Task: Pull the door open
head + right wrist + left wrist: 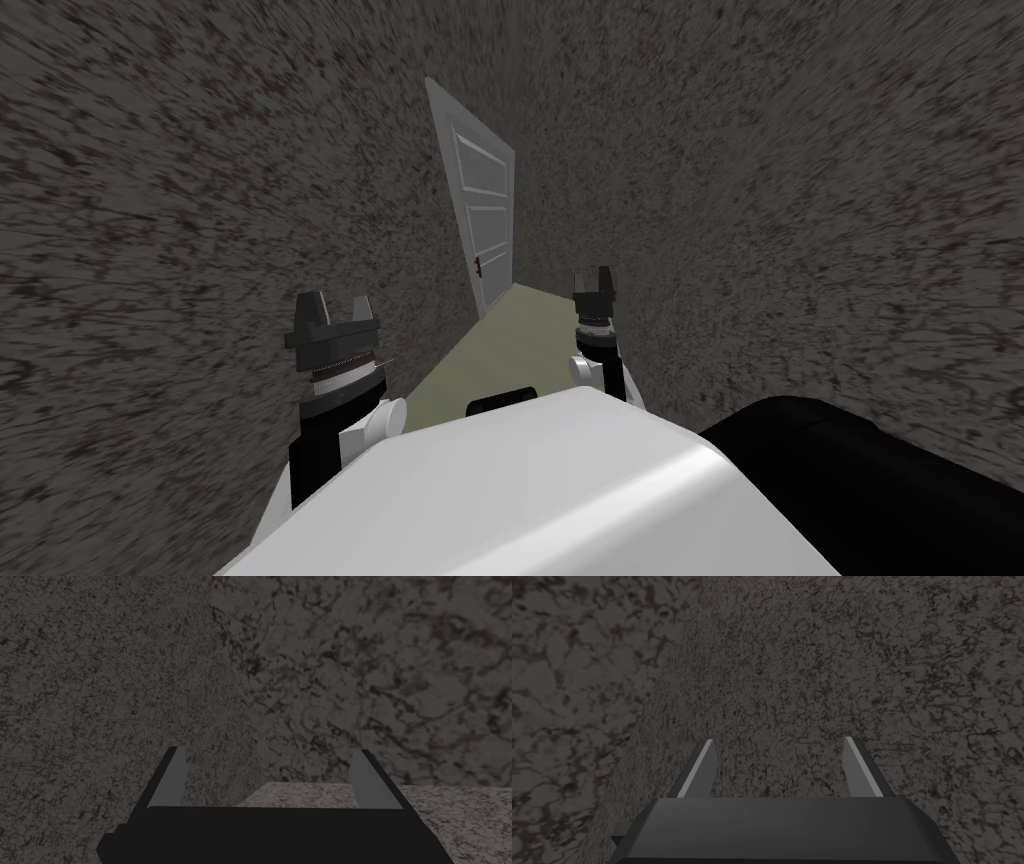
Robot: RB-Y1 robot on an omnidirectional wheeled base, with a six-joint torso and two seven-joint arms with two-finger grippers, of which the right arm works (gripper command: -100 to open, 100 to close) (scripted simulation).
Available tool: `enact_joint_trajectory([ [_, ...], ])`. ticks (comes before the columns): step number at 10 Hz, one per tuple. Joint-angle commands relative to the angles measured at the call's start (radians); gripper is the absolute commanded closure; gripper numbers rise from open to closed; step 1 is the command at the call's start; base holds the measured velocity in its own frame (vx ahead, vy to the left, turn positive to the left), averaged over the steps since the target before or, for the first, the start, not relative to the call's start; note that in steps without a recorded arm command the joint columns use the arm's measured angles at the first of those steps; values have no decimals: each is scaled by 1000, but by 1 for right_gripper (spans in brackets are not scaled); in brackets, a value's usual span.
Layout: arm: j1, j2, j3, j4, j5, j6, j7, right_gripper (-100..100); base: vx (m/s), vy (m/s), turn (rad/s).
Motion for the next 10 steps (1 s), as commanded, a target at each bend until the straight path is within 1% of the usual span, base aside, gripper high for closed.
enact_joint_trajectory([
  [1, -10, -10, 0, 29, -10, -5, -22, -100, 49, -30, 187],
  [3, -19, -19, -1, 58, -21, -10, -45, -100, 80, -38, 152],
  [5, -35, -32, -1, 105, -38, -18, -81, -100, 99, -34, 191],
  [6, -40, -36, -1, 121, -44, -21, -93, -100, 97, -45, 140],
  [7, -51, -45, -2, 153, -56, -27, -118, -100, 102, -51, 214],
  [8, -57, -49, -2, 170, -61, -30, -131, -100, 96, -43, 210],
  [10, -68, -57, -2, 204, -74, -35, -157, -100, 68, -47, 126],
])
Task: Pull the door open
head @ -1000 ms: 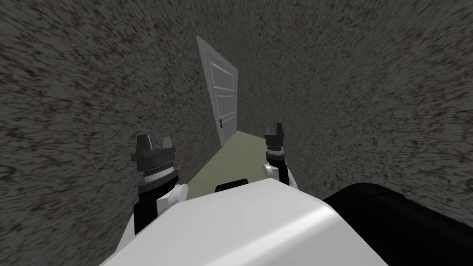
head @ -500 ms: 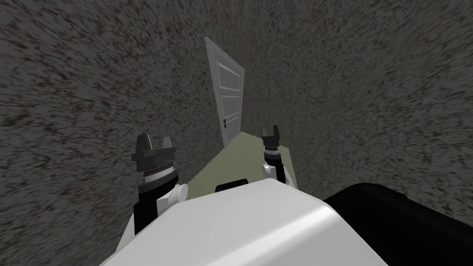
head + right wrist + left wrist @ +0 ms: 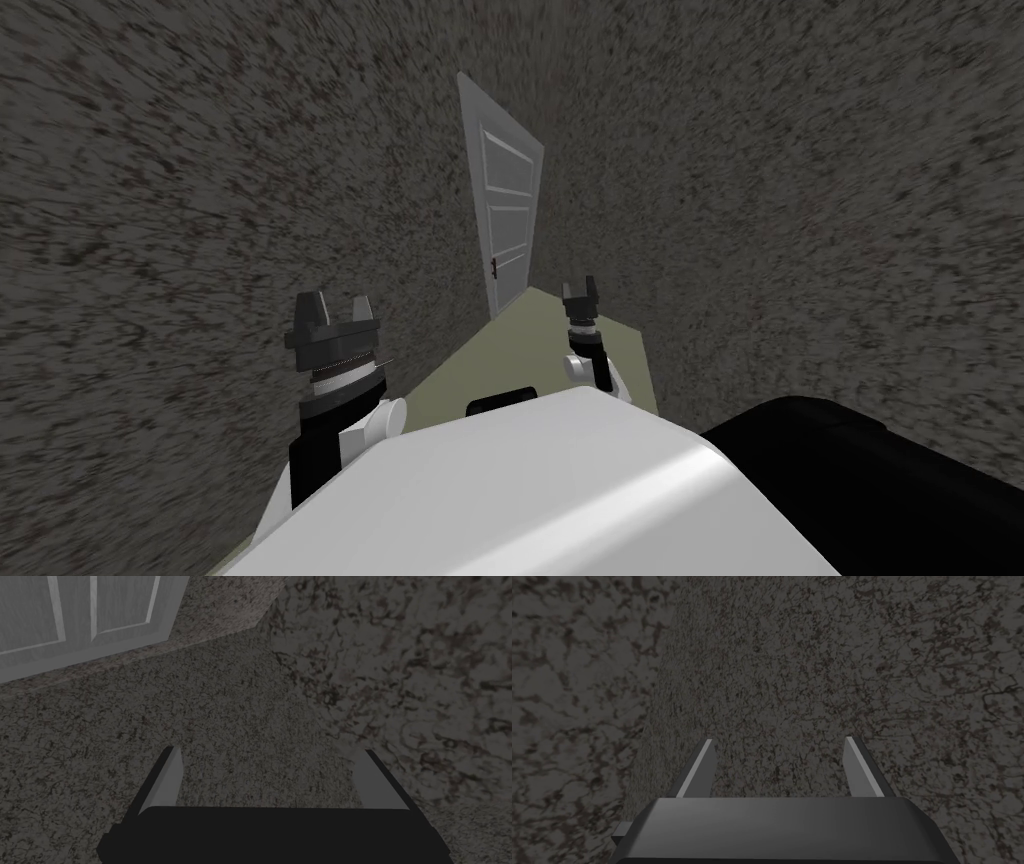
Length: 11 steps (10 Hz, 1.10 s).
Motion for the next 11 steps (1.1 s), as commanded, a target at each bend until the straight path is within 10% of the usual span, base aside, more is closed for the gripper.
enact_joint_trajectory([
  [1, -8, -8, -1, 31, -12, -8, -26, -100, 80, -57, 140],
  [11, -82, -55, -3, 254, -93, -47, -198, -100, 74, -60, 179],
])
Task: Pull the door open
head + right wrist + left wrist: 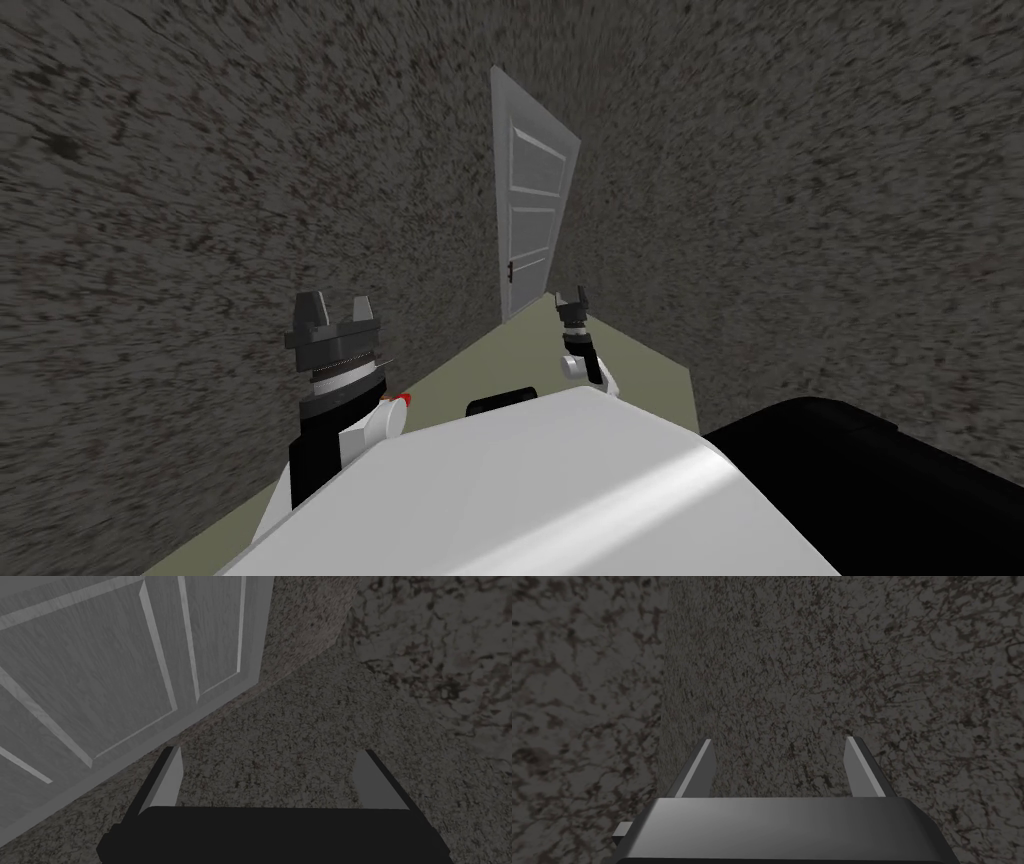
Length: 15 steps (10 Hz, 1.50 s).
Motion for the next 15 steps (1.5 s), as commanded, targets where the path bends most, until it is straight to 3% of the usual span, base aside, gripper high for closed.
enact_joint_trajectory([
  [1, -18, -8, -2, 45, -15, -7, -33, -100, 68, -74, 167],
  [12, -118, -61, -5, 343, -123, -59, -262, -100, 65, -88, 198],
  [13, -118, -61, -5, 343, -123, -59, -262, -100, 41, -66, 106],
  [15, -137, -71, -6, 400, -143, -69, -307, -100, 43, -66, 179],
])
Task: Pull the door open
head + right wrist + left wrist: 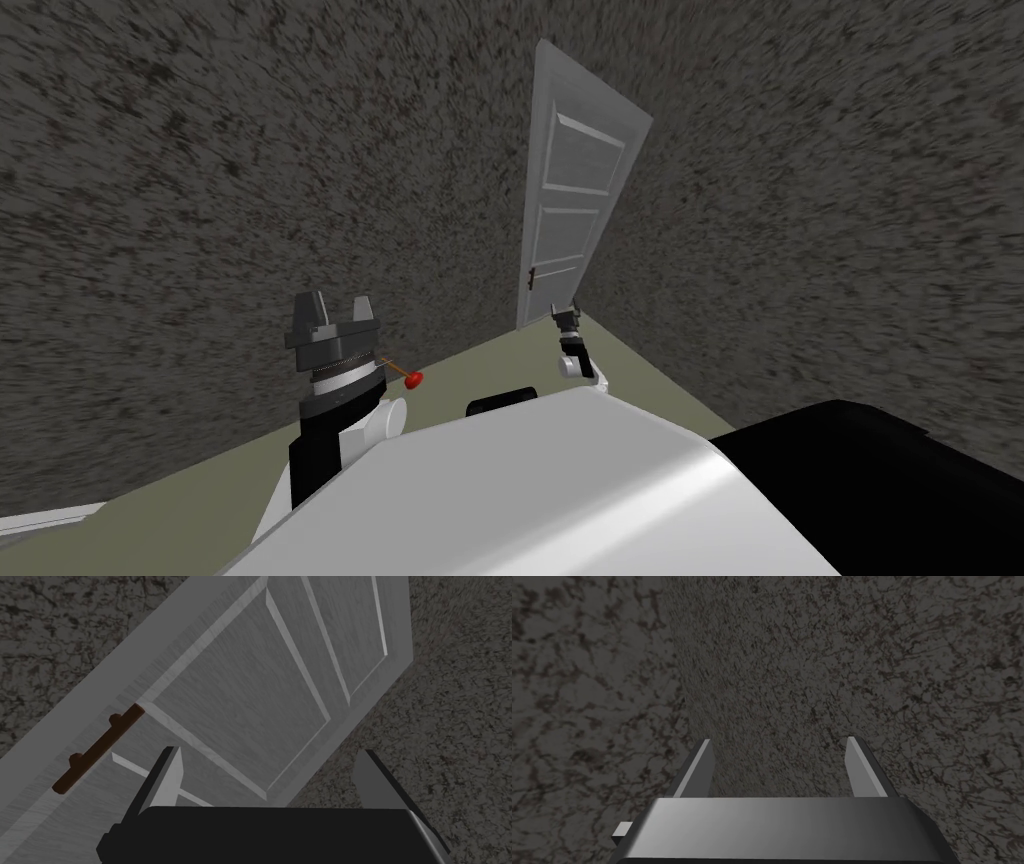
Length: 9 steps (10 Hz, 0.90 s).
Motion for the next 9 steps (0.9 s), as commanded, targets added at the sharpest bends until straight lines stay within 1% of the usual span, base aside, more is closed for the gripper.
enact_joint_trajectory([
  [1, -20, -10, -3, 49, -18, -6, -39, -100, 54, -86, 204],
  [2, -30, -15, -3, 78, -28, -11, -62, -100, 54, -89, 267],
  [9, -97, -47, -5, 276, -101, -46, -216, -100, 36, -107, 200],
])
